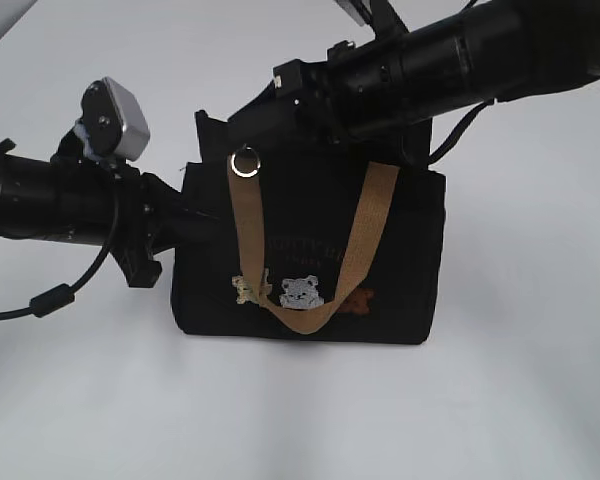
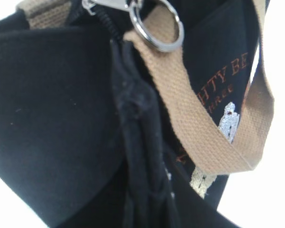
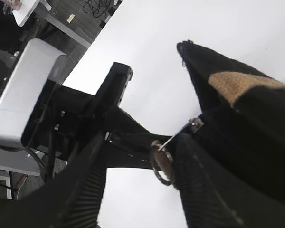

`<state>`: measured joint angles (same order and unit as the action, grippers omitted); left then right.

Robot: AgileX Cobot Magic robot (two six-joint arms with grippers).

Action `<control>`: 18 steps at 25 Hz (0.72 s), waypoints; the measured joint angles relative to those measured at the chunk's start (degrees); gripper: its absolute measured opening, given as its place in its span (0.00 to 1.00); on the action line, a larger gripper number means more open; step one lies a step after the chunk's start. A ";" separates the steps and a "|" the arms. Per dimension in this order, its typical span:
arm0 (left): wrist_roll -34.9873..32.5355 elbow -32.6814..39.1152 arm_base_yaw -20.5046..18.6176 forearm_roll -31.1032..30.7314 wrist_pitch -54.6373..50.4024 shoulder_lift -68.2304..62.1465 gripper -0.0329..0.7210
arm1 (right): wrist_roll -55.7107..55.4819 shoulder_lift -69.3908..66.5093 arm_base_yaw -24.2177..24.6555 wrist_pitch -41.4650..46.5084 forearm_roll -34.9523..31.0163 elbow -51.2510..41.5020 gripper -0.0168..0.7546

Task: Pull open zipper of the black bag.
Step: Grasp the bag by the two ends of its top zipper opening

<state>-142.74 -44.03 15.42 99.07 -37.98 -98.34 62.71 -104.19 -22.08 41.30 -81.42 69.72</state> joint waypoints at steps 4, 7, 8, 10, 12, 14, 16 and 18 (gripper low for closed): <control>0.00 0.00 0.00 0.00 0.00 0.00 0.12 | -1.79 -0.94 0.00 -1.61 0.06 0.05 0.50; 0.00 0.00 0.00 0.00 0.00 0.00 0.12 | -2.75 -1.53 -0.06 -2.17 -0.05 0.12 0.50; 0.00 0.00 0.00 0.00 0.05 -0.05 0.12 | -2.88 -1.65 -0.12 -2.28 -0.05 0.17 0.50; 0.00 0.00 0.00 -0.10 0.17 -0.05 0.12 | -2.90 -2.17 -0.18 -2.34 -0.57 0.23 0.50; 0.00 0.00 0.00 -0.17 0.22 -0.05 0.12 | -3.03 -2.68 -0.18 -2.64 -1.39 0.23 0.49; 0.00 0.00 0.00 -0.17 0.29 -0.05 0.12 | -3.03 -3.10 -0.18 -2.78 -1.77 0.23 0.45; 0.00 0.00 0.00 -0.17 0.29 -0.05 0.12 | -3.03 -3.45 -0.18 -2.85 -1.94 0.23 0.41; 0.00 0.00 0.00 -0.22 0.34 -0.05 0.12 | -3.03 -3.74 -0.18 -2.85 -2.05 0.41 0.38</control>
<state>-142.74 -44.03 15.42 98.85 -37.63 -98.39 59.68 -107.93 -22.26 38.45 -83.48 70.14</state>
